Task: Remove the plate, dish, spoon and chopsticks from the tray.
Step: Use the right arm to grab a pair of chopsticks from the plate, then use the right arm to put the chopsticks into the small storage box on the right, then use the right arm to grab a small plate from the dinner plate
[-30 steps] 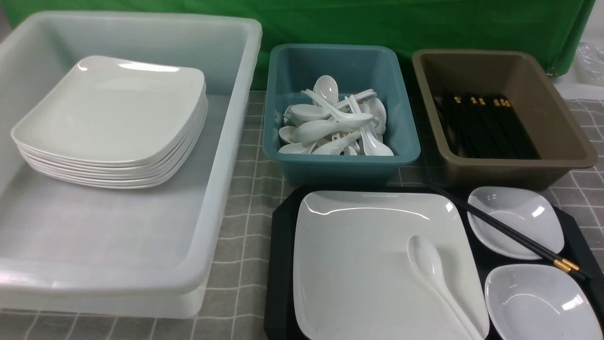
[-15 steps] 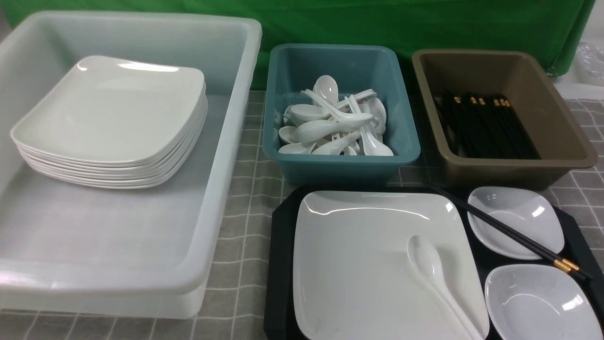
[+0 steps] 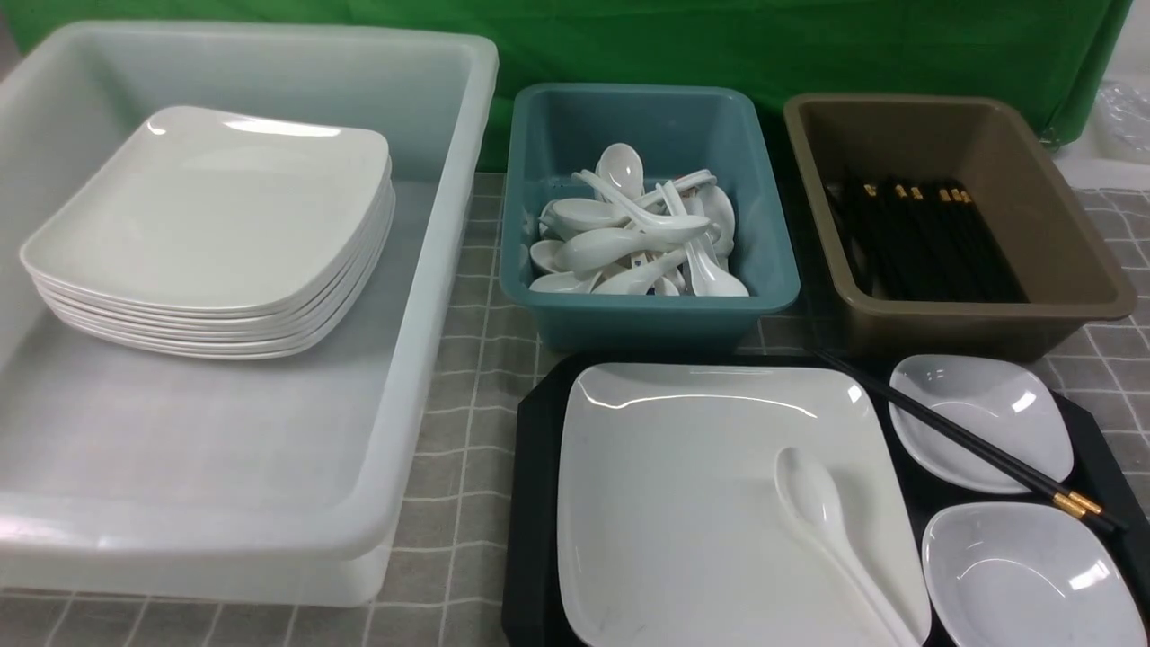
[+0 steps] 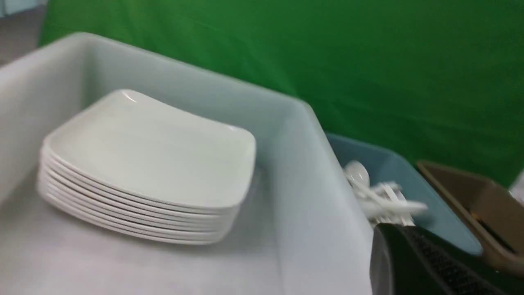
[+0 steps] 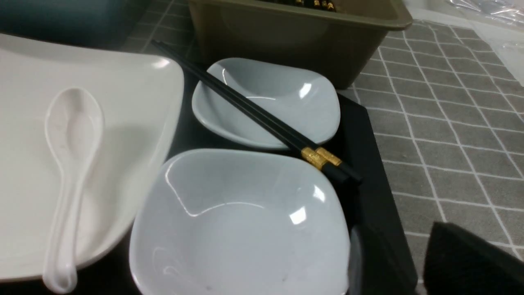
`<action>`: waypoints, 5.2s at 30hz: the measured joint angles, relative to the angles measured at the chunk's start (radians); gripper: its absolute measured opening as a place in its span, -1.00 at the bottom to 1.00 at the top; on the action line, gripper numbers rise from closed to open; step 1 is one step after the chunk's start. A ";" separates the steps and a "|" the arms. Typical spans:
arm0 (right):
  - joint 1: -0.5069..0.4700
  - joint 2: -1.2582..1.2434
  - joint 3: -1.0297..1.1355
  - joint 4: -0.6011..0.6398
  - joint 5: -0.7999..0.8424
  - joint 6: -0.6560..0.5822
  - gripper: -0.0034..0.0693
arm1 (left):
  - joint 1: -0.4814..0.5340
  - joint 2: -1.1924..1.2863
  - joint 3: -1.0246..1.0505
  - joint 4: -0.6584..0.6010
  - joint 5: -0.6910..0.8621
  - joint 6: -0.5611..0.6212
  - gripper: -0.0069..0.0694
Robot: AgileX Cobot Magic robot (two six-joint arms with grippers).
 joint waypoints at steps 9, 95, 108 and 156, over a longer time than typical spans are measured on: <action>0.000 0.000 0.000 0.000 0.000 0.000 -0.25 | -0.378 0.422 -0.201 0.067 0.180 0.074 -0.80; 0.128 1.814 -1.221 -0.017 0.558 -0.432 -0.57 | -0.496 0.462 -0.388 0.083 0.136 0.287 -0.80; 0.236 1.502 -1.233 0.199 0.549 -0.503 -0.57 | -0.496 0.461 -0.388 0.064 -0.016 0.291 -0.80; 0.566 1.391 -0.953 -0.264 0.723 0.258 0.30 | -0.496 0.467 -0.388 0.074 0.049 0.307 -0.80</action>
